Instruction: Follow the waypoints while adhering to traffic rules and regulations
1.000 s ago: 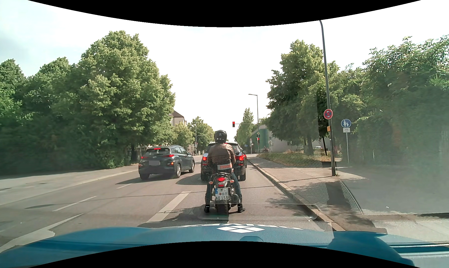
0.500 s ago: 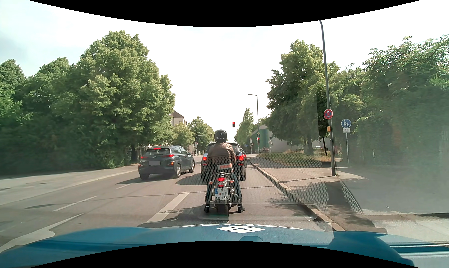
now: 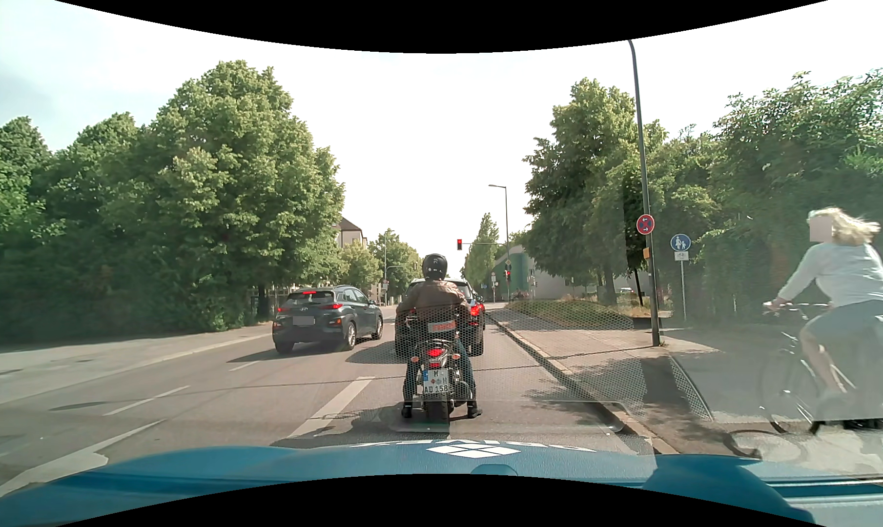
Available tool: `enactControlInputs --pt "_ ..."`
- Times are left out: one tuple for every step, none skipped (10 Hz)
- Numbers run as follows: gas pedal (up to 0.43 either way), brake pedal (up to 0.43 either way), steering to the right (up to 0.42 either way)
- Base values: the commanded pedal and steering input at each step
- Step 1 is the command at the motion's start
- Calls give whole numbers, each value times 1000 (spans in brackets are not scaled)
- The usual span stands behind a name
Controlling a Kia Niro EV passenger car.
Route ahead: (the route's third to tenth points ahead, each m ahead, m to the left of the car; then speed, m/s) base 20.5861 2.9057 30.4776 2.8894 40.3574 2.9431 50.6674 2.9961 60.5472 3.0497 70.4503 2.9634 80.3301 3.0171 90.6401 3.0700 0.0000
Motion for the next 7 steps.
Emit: enactControlInputs --pt "0 293 3" --pt "0 293 3" --pt "0 293 4" --pt "0 293 4" --pt "0 293 3" --pt "0 293 3" --pt "0 293 3"
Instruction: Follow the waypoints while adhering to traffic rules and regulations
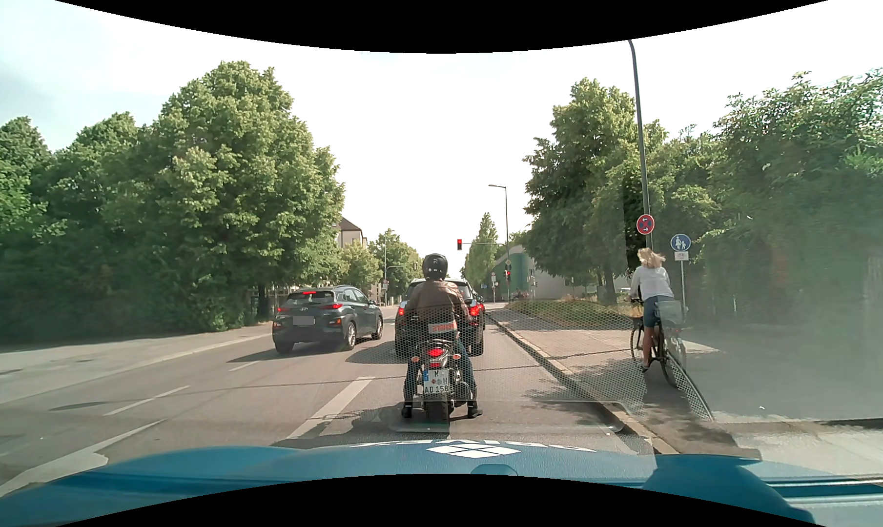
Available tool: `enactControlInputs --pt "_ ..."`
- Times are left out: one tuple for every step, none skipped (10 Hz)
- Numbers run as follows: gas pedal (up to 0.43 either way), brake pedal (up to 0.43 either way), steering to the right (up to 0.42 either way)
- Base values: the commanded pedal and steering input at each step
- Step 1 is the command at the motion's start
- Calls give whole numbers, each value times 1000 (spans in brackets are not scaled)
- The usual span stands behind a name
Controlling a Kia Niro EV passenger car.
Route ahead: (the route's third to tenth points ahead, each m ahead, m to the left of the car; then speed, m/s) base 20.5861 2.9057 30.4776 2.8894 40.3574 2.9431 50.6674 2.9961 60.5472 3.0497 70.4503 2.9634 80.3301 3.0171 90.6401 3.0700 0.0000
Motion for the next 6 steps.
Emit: enactControlInputs --pt "0 293 3" --pt "0 293 3" --pt "0 293 3" --pt "0 293 3" --pt "0 293 3" --pt "0 293 3"
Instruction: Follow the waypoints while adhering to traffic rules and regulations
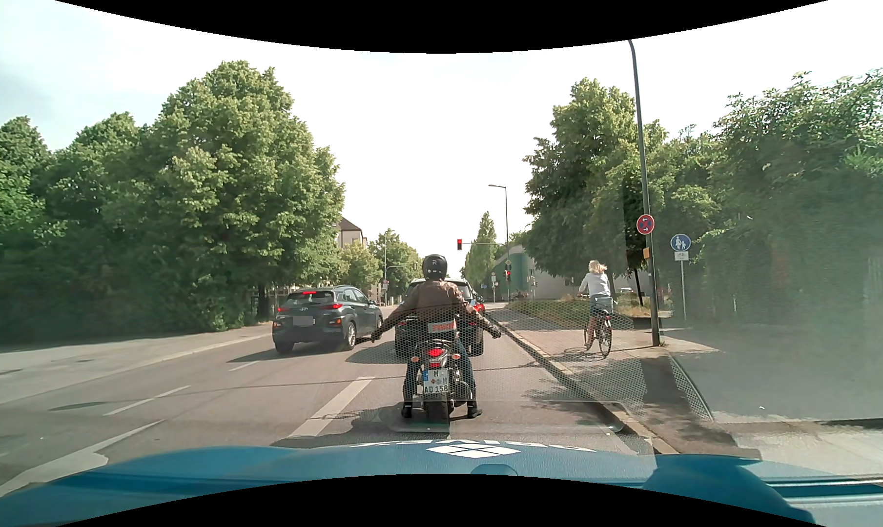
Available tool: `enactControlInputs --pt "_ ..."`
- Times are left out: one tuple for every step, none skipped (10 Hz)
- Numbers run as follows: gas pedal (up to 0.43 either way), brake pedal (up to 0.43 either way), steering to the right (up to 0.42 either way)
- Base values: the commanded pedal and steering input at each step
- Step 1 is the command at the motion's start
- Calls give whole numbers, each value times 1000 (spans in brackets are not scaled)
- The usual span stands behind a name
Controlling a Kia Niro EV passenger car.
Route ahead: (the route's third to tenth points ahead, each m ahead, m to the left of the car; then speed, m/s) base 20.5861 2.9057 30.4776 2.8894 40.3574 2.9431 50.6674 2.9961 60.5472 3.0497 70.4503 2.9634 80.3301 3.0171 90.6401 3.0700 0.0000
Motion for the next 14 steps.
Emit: enactControlInputs --pt "0 293 3" --pt "0 293 4" --pt "0 293 4" --pt "0 293 4" --pt "0 293 4" --pt "0 293 3" --pt "0 293 3" --pt "0 293 3" --pt "0 293 4" --pt "0 293 4" --pt "0 293 4" --pt "0 293 3" --pt "0 293 4" --pt "0 293 3"
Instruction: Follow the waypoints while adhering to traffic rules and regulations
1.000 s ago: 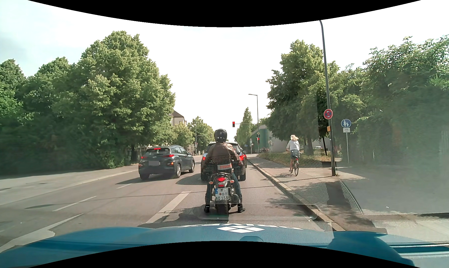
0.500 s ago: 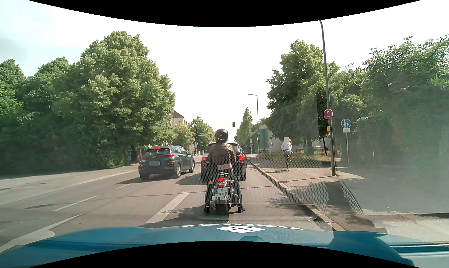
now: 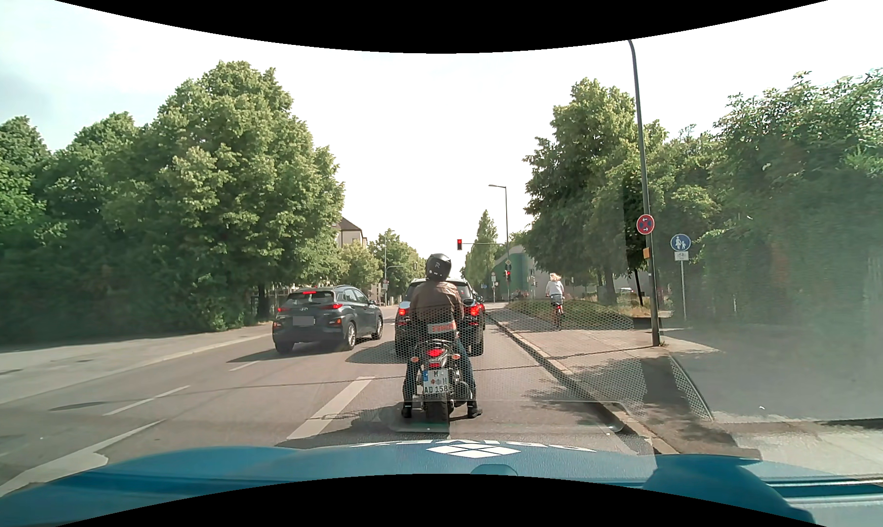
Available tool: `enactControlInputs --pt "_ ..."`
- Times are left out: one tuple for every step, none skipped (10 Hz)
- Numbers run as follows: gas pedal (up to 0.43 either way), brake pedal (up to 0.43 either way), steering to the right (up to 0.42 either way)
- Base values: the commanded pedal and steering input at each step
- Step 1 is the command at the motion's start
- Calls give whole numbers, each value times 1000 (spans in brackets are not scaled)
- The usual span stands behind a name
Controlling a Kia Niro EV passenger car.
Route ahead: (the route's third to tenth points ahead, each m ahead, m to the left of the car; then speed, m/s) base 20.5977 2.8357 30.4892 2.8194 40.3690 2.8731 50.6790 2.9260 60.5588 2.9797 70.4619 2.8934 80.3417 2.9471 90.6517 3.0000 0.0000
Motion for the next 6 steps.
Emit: enactControlInputs --pt "0 293 4" --pt "0 293 4" --pt "0 293 3" --pt "0 293 4" --pt "0 293 4" --pt "0 293 3"
